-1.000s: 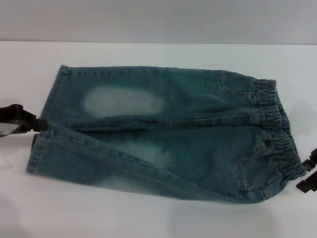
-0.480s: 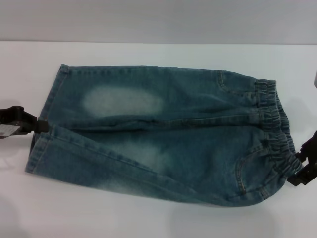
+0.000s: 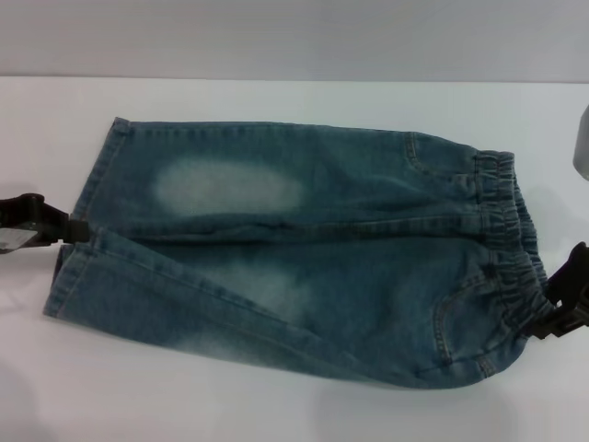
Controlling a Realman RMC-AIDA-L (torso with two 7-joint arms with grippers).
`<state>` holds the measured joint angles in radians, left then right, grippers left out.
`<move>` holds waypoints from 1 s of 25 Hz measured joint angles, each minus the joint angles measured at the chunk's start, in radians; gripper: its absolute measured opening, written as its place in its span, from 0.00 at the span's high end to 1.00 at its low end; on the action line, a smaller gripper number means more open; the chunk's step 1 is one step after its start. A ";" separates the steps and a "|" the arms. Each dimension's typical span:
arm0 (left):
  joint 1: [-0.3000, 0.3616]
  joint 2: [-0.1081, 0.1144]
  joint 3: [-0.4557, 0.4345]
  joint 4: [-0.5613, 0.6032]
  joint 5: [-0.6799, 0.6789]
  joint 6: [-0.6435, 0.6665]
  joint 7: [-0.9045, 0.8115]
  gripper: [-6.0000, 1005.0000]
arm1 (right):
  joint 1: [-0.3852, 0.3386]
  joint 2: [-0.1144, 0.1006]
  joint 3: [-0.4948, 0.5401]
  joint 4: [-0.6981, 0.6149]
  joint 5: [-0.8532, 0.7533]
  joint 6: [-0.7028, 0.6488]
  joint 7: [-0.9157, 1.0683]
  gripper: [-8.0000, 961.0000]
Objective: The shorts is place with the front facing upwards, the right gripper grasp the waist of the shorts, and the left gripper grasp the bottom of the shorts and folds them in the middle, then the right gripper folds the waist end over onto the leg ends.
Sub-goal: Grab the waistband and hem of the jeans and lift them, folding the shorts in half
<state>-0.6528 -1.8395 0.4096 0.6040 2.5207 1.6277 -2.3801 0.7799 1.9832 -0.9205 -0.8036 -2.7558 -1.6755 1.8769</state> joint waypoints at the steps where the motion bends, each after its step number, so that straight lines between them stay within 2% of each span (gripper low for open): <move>1: 0.000 0.001 0.000 0.000 0.000 0.000 0.000 0.91 | -0.001 0.000 0.003 -0.002 0.000 0.001 -0.001 0.49; 8: -0.003 0.009 -0.003 0.002 -0.016 -0.015 -0.005 0.91 | -0.020 0.006 0.006 -0.032 0.001 0.008 -0.007 0.82; 12: 0.003 0.015 -0.003 0.003 -0.040 -0.035 -0.006 0.91 | -0.041 0.016 0.009 -0.042 0.012 0.020 -0.017 0.90; 16: 0.006 0.022 -0.014 0.002 -0.065 -0.057 -0.006 0.90 | -0.072 0.015 0.044 -0.049 0.091 0.023 -0.025 0.99; 22: 0.007 0.023 -0.046 0.004 -0.113 -0.101 0.000 0.90 | -0.146 -0.012 0.145 -0.053 0.320 0.011 -0.037 0.99; 25: 0.007 0.018 -0.049 0.004 -0.149 -0.135 0.005 0.90 | -0.189 -0.016 0.200 -0.048 0.443 0.021 -0.040 0.99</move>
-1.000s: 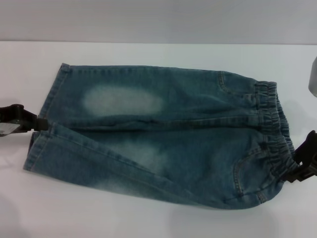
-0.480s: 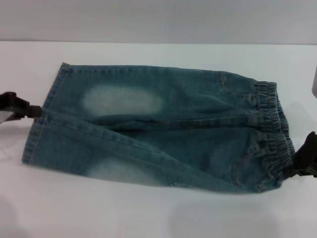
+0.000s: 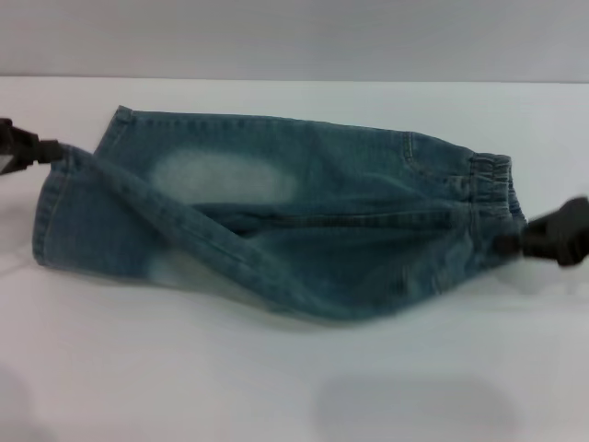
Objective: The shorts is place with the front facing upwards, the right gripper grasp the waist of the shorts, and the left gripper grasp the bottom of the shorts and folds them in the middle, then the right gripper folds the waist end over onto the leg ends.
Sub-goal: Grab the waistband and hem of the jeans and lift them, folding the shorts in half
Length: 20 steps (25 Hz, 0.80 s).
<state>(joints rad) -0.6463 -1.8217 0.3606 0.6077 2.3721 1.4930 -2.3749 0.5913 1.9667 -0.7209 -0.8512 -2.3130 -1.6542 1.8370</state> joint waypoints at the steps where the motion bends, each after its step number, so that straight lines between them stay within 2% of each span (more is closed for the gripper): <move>1: -0.002 -0.002 0.000 0.000 -0.009 -0.012 0.003 0.90 | -0.014 0.001 0.020 0.003 0.038 0.013 -0.001 0.99; 8: -0.017 -0.025 0.009 -0.002 -0.073 -0.128 0.066 0.90 | -0.081 0.049 0.084 0.068 0.239 0.229 -0.037 0.99; 11: -0.025 -0.055 0.015 -0.002 -0.088 -0.201 0.115 0.90 | -0.077 0.072 0.089 0.138 0.298 0.355 -0.079 0.99; 13: -0.026 -0.089 0.017 0.010 -0.109 -0.267 0.152 0.89 | -0.062 0.082 0.088 0.188 0.327 0.431 -0.112 0.99; 15: -0.034 -0.112 0.020 0.017 -0.118 -0.316 0.182 0.89 | -0.046 0.091 0.090 0.220 0.338 0.495 -0.131 0.99; 20: -0.062 -0.144 0.032 0.020 -0.125 -0.407 0.239 0.89 | -0.012 0.098 0.089 0.292 0.402 0.607 -0.189 0.99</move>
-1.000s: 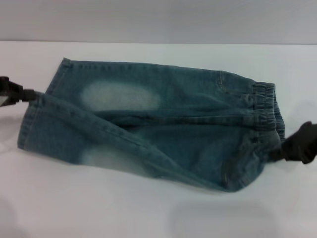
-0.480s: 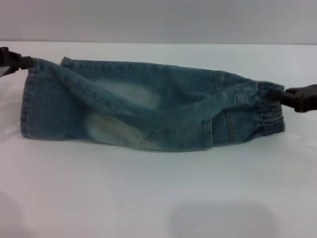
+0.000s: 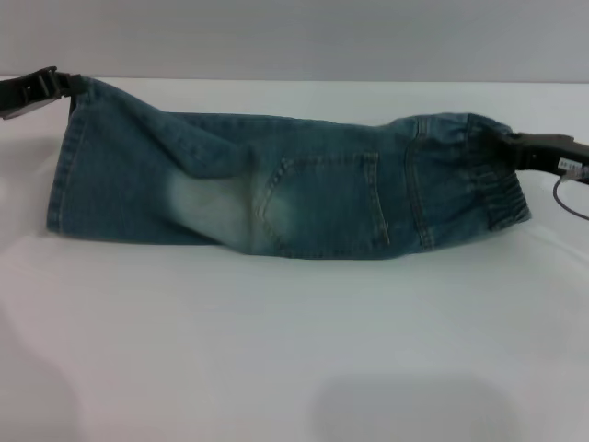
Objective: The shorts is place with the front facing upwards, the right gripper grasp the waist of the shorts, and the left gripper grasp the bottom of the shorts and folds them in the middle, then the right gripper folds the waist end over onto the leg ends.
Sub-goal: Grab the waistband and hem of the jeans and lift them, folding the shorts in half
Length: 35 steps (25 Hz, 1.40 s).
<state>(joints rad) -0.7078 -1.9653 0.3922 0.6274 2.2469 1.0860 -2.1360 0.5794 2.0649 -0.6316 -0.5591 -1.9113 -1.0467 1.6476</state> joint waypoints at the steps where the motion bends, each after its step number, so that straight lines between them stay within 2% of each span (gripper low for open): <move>1: -0.007 -0.007 0.001 0.000 -0.001 -0.024 0.015 0.89 | 0.002 0.000 0.000 0.009 0.021 0.012 -0.013 0.99; 7: -0.028 -0.033 0.053 0.000 -0.004 -0.162 0.056 0.89 | 0.002 0.001 -0.004 0.050 0.127 0.065 -0.079 0.99; 13: -0.033 -0.034 0.118 -0.001 -0.006 -0.256 0.060 0.89 | 0.002 0.001 -0.006 0.082 0.138 0.094 -0.086 0.99; 22: -0.032 -0.035 0.157 0.002 -0.004 -0.317 0.060 0.88 | 0.007 0.003 -0.001 0.118 0.138 0.141 -0.115 0.99; 35: -0.034 -0.043 0.158 -0.004 -0.008 -0.333 0.106 0.88 | 0.013 0.003 -0.008 0.119 0.138 0.171 -0.121 0.99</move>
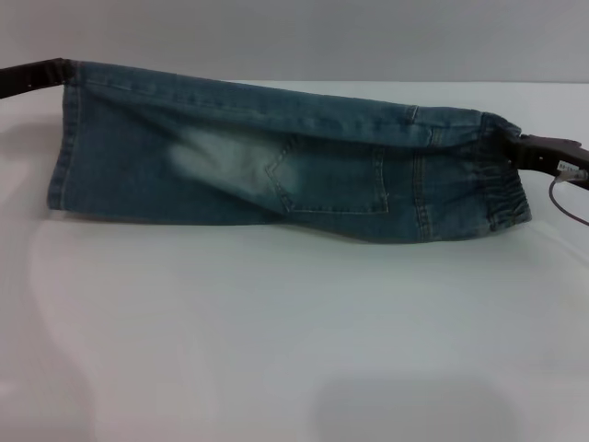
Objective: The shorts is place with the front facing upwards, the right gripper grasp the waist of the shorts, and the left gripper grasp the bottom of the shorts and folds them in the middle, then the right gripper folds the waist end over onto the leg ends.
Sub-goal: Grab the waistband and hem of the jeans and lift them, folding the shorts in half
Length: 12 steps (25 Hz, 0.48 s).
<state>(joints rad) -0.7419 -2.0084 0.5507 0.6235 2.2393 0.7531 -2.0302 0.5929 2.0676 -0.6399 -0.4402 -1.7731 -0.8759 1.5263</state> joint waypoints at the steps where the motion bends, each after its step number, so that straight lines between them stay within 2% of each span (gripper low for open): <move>1: 0.000 -0.002 0.000 0.000 0.000 0.000 0.004 0.88 | 0.001 0.000 0.000 0.000 0.000 0.001 -0.002 0.99; 5: -0.001 -0.011 -0.001 0.005 -0.001 -0.012 0.020 0.87 | 0.006 -0.001 0.001 0.005 -0.005 0.005 -0.001 0.93; 9: 0.002 -0.035 -0.003 0.014 -0.019 -0.063 0.044 0.87 | 0.010 -0.003 0.003 0.020 -0.005 0.028 0.004 0.87; 12: 0.007 -0.044 -0.001 0.019 -0.051 -0.082 0.066 0.87 | 0.011 -0.003 0.002 0.024 -0.005 0.038 0.005 0.83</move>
<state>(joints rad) -0.7354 -2.0523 0.5501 0.6422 2.1887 0.6713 -1.9640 0.6041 2.0643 -0.6383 -0.4160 -1.7777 -0.8378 1.5316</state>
